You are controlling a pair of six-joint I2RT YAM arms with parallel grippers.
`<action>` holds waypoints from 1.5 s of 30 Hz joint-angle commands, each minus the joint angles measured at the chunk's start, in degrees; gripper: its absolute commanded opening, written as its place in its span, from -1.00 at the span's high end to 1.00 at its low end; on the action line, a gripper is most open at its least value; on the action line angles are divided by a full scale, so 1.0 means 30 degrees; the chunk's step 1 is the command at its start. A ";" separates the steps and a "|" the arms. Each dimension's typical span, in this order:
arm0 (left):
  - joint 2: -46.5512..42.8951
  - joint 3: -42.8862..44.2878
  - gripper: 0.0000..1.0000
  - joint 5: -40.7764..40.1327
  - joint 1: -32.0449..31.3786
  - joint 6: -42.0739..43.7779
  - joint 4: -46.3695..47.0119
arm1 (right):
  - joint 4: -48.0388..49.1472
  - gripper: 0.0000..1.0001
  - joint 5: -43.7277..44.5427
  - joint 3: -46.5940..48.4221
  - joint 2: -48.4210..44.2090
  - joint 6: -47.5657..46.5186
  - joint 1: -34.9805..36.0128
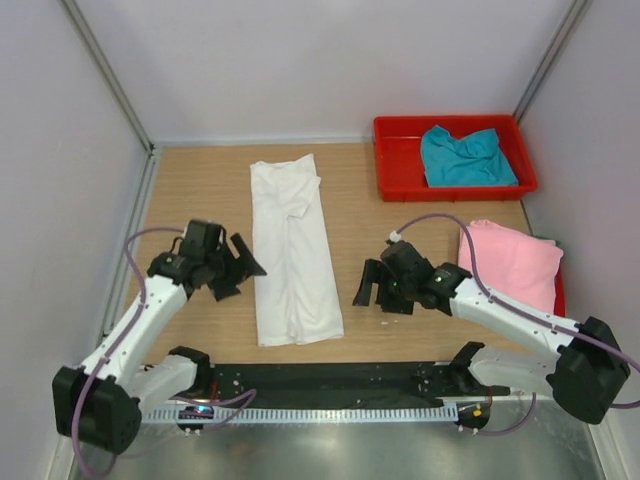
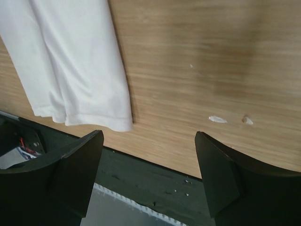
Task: Fold and stack the t-shirts
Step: Fold the tshirt
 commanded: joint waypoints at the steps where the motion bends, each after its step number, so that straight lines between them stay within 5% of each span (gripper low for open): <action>1: -0.3861 -0.2505 -0.57 0.1351 -0.0134 -0.2848 -0.0946 | 0.2208 -0.69 -0.1815 -0.1706 -0.1865 0.1539 0.0073; 12: -0.9409 -0.6912 -0.23 0.1439 -0.0282 -0.5695 -0.4229 | 0.4933 -0.47 -0.1850 -0.3996 -0.1256 0.3473 0.2500; 25: -0.8123 -0.8757 -0.10 0.2697 -0.0807 -0.4581 -0.3121 | 0.6838 -0.40 -0.1173 -0.3527 0.1617 0.3972 0.3588; 38: -0.7889 -0.9609 0.12 0.2697 -0.1688 -0.4524 -0.0105 | 0.7190 0.00 -0.0558 -0.3234 0.3054 0.3914 0.3999; 45: -0.6981 -0.9871 0.14 0.3050 -0.1863 -0.3996 0.0806 | 0.7336 0.03 -0.0352 -0.2736 0.3523 0.3592 0.4116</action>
